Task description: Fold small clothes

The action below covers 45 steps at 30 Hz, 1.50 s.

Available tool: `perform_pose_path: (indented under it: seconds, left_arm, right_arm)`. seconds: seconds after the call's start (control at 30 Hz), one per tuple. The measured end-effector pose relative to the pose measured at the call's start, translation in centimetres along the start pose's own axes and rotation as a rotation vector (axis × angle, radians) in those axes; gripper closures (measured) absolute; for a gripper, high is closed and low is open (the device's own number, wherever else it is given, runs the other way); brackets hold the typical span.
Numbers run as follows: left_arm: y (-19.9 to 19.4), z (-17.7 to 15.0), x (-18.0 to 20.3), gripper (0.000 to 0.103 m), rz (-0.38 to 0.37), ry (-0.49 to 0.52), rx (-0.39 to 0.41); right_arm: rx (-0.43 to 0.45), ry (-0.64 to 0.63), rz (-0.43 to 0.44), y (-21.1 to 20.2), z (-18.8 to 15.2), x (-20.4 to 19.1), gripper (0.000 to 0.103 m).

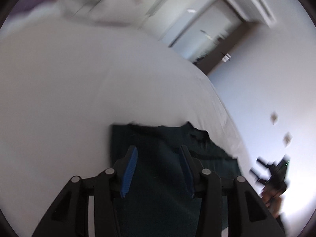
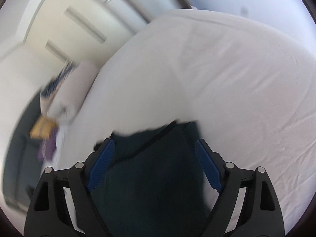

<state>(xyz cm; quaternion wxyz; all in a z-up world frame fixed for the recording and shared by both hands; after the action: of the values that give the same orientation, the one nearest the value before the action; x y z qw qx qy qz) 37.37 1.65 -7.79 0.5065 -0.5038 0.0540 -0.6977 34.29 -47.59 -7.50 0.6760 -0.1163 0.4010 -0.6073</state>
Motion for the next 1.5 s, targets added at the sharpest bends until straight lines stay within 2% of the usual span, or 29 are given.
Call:
perform_pose_path:
  seconds: [0.03,0.07,0.13,0.2,0.27,0.3,0.37,0.4,0.43,0.5,0.57,0.63,0.7,0.73,0.8,0.87,0.97,1.0,1.07,1.1,1.13,1.2,1.27,1.33,1.37,1.4,1.43,1.47,1.5]
  left_arm:
    - [0.8,-0.7,1.6,0.04,0.032,0.081,-0.004]
    - [1.4,-1.1,2.3,0.04,0.053,0.121,-0.008]
    - [3.7,-1.9,3.3,0.04,0.081,0.172,-0.031]
    - [5.8,-1.9,2.9,0.04,0.128,0.185,-0.025]
    - [7.5,-2.0,0.9,0.04,0.21,0.187,-0.03]
    - [8.6,-1.6,-0.5,0.04,0.234,0.158,-0.049]
    - [9.0,-1.1,-2.8,0.041,0.162,0.045,-0.068]
    - [8.7,-0.9,-3.3,0.044,0.125,0.002,-0.063]
    - [8.0,-0.3,-4.2,0.044,0.097,-0.057,-0.054]
    - [7.0,1.0,-5.6,0.045,0.128,-0.116,0.0]
    - [5.4,1.8,-6.7,0.045,0.109,-0.19,0.053]
    - [4.2,2.2,-6.3,0.045,0.099,-0.203,0.081]
    - [3.8,2.5,-4.6,0.044,0.08,-0.165,0.096]
    - [4.0,2.3,-2.9,0.04,0.07,-0.114,0.092]
    - [4.7,1.7,-0.5,0.033,0.079,-0.039,0.075]
    - [6.7,0.9,1.6,0.032,0.106,0.04,0.047]
    - [10.5,-0.9,3.0,0.032,0.189,0.155,-0.03]
    - [11.7,-1.4,2.6,0.032,0.26,0.202,-0.035]
    - [12.4,-2.0,0.7,0.032,0.325,0.23,-0.028]
    - [12.3,-2.1,0.0,0.032,0.302,0.211,-0.016]
    - [12.0,-1.8,-0.7,0.037,0.269,0.174,-0.009]
    - [11.9,-1.6,-1.1,0.039,0.259,0.156,-0.008]
    - [12.1,-1.8,-1.1,0.039,0.267,0.184,-0.016]
    - [12.0,-1.8,-1.1,0.039,0.264,0.177,-0.019]
    - [12.3,-1.9,-0.8,0.039,0.269,0.177,-0.018]
    - [11.1,-1.9,-0.9,0.04,0.287,0.183,-0.015]
    - [10.4,-2.1,-0.2,0.041,0.305,0.191,-0.008]
    - [9.3,-2.6,0.5,0.041,0.293,0.203,-0.002]
    - [8.1,-3.7,1.8,0.041,0.252,0.211,-0.011]
  right_arm:
    - [-0.017,-0.044,0.014,0.4,-0.3,-1.4,0.026]
    - [-0.04,-0.093,0.035,1.2,-0.7,-3.2,0.027]
    - [-0.077,-0.146,0.07,2.7,-2.0,-5.9,0.033]
    - [-0.097,-0.184,0.076,3.6,-3.3,-7.4,0.034]
    - [-0.12,-0.204,0.034,5.4,-4.0,-7.8,0.034]
    - [-0.13,-0.201,-0.022,6.6,-4.2,-6.8,0.034]
    - [-0.145,-0.125,-0.068,7.8,-4.7,-3.9,0.046]
    - [-0.125,-0.089,-0.052,7.7,-4.6,-2.6,0.063]
    - [-0.114,-0.057,-0.036,7.4,-4.6,-1.6,0.073]
    - [-0.09,0.042,0.009,6.1,-4.2,0.8,0.073]
    - [-0.049,0.069,-0.081,3.9,-3.8,3.0,0.07]
    - [-0.001,0.091,-0.102,2.1,-3.1,3.8,0.067]
    - [0.018,0.072,-0.082,0.8,-3.1,3.1,0.067]
    - [0.016,0.042,-0.059,0.5,-3.2,2.2,0.067]
    - [-0.024,-0.039,-0.001,0.8,-3.9,-0.8,0.066]
    - [-0.054,-0.106,0.029,1.8,-4.1,-3.3,0.066]
    - [-0.094,-0.166,0.086,4.1,-5.2,-6.5,0.066]
    - [-0.11,-0.17,0.094,4.5,-5.5,-6.8,0.066]
    - [-0.158,-0.178,0.073,6.2,-6.4,-6.9,0.066]
    - [-0.156,-0.168,0.066,6.9,-6.5,-6.8,0.066]
    - [-0.138,-0.131,0.094,7.2,-6.4,-5.9,0.069]
    - [-0.107,-0.036,0.134,7.6,-5.5,-3.5,0.071]
    - [-0.046,0.084,0.092,6.7,-4.6,0.1,0.072]
    - [-0.011,0.172,0.076,6.9,-4.2,2.0,0.072]
    - [-0.006,0.204,0.036,6.0,-4.3,2.9,0.071]
    - [-0.001,0.203,0.023,5.3,-4.3,2.8,0.067]
    - [0.004,0.191,0.021,4.5,-4.5,2.2,0.067]
    - [0.008,0.174,0.047,3.6,-4.8,1.3,0.067]
    - [0.012,0.154,0.109,2.8,-5.4,-0.3,0.065]
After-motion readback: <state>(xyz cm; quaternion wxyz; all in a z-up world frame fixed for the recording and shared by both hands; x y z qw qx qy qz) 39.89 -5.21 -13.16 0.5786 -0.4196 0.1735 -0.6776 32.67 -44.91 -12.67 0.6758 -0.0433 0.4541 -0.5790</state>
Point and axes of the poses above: each gripper's, at about its wrist camera, not at the fingertips, and y roughly the way its jaws point, x to its right, z to its top, the point moved 6 cm from there along y, roughly the way its jaws point, and after that the axes turned 13 degrees about -y, right-handed, at the moved point
